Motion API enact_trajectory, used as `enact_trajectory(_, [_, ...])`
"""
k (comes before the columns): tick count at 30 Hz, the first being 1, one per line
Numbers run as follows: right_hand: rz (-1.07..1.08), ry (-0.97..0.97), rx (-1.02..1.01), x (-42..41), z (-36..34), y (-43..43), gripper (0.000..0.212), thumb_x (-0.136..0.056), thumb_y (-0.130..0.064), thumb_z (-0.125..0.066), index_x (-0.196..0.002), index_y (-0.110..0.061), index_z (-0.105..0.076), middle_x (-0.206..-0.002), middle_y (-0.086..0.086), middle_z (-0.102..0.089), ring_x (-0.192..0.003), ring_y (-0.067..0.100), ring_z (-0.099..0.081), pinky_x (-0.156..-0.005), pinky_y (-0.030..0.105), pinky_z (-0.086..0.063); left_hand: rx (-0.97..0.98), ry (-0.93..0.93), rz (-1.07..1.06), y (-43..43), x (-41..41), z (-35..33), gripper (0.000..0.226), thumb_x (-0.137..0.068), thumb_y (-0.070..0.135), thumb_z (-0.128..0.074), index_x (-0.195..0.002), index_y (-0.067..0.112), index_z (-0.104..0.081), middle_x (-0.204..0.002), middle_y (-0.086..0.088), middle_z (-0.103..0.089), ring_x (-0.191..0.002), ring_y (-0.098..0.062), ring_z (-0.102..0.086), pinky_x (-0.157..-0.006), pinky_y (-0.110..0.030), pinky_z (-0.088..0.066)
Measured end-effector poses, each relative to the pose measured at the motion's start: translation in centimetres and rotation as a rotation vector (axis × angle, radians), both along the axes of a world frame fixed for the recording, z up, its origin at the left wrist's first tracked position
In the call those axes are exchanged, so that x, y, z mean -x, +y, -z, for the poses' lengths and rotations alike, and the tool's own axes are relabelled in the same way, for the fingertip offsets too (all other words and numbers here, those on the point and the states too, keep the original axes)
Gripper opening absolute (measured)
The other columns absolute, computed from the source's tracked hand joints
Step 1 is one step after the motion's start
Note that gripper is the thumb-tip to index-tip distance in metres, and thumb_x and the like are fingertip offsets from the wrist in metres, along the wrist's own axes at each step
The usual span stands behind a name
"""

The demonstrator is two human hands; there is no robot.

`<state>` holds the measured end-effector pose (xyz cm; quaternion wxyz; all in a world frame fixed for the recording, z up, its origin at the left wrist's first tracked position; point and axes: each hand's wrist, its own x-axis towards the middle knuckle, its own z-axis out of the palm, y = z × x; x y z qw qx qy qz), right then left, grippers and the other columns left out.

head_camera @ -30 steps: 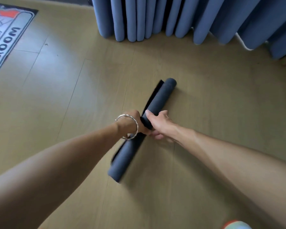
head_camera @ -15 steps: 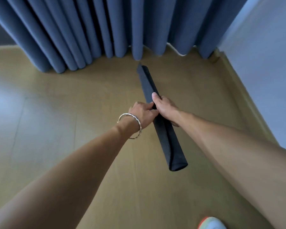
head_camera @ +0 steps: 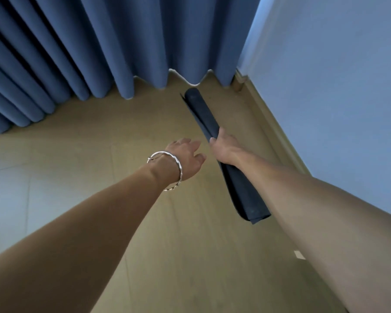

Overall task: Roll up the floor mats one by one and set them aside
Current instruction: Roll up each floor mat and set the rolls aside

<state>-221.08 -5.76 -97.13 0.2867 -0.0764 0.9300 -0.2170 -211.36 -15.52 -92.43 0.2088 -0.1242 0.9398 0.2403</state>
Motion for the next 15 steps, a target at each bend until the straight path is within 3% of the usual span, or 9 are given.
enact_trajectory(5, [-0.02,0.188,-0.119,2.8,1.7,5.4,0.043,-0.099,-0.03,-0.042,-0.137,-0.013,-0.032,-0.119,0.016,-0.05,-0.09,0.028,-0.053,-0.068,0.036,-0.042,0.026,-0.041,0.056,3.2,2.7,1.0,0.051,-0.1,0.036,-0.032,-0.147,0.018,-0.025,-0.154,-0.008,-0.02,-0.14,-0.025,-0.019,-0.111,-0.03,-0.015])
enact_trajectory(9, [-0.199,0.354,-0.399,4.2,3.5,10.0,0.049,-0.099,-0.028,-0.038,-0.142,-0.012,-0.02,-0.117,0.022,-0.052,-0.099,0.036,-0.054,-0.074,0.041,-0.046,0.044,-0.07,0.11,5.5,4.4,1.9,0.05,-0.1,0.037,-0.03,-0.147,0.019,-0.025,-0.154,-0.008,-0.019,-0.141,-0.025,-0.018,-0.112,-0.032,-0.016])
enact_trajectory(12, [-0.363,0.501,-0.626,5.3,4.3,12.8,0.048,-0.098,-0.027,-0.039,-0.139,-0.008,-0.023,-0.111,0.021,-0.058,-0.099,0.035,-0.055,-0.074,0.039,-0.041,0.06,-0.104,0.142,7.2,5.4,2.7,0.052,-0.1,0.038,-0.03,-0.148,0.021,-0.021,-0.156,-0.008,-0.014,-0.142,-0.026,-0.013,-0.113,-0.036,-0.017])
enact_trajectory(15, [-0.373,0.526,-0.655,5.9,5.0,13.9,0.047,-0.098,-0.025,-0.041,-0.137,-0.005,-0.024,-0.117,0.026,-0.054,-0.103,0.038,-0.053,-0.071,0.038,-0.042,0.087,-0.139,0.167,8.8,6.3,3.4,0.051,-0.1,0.037,-0.029,-0.147,0.02,-0.022,-0.154,-0.008,-0.017,-0.141,-0.028,-0.016,-0.111,-0.04,-0.021])
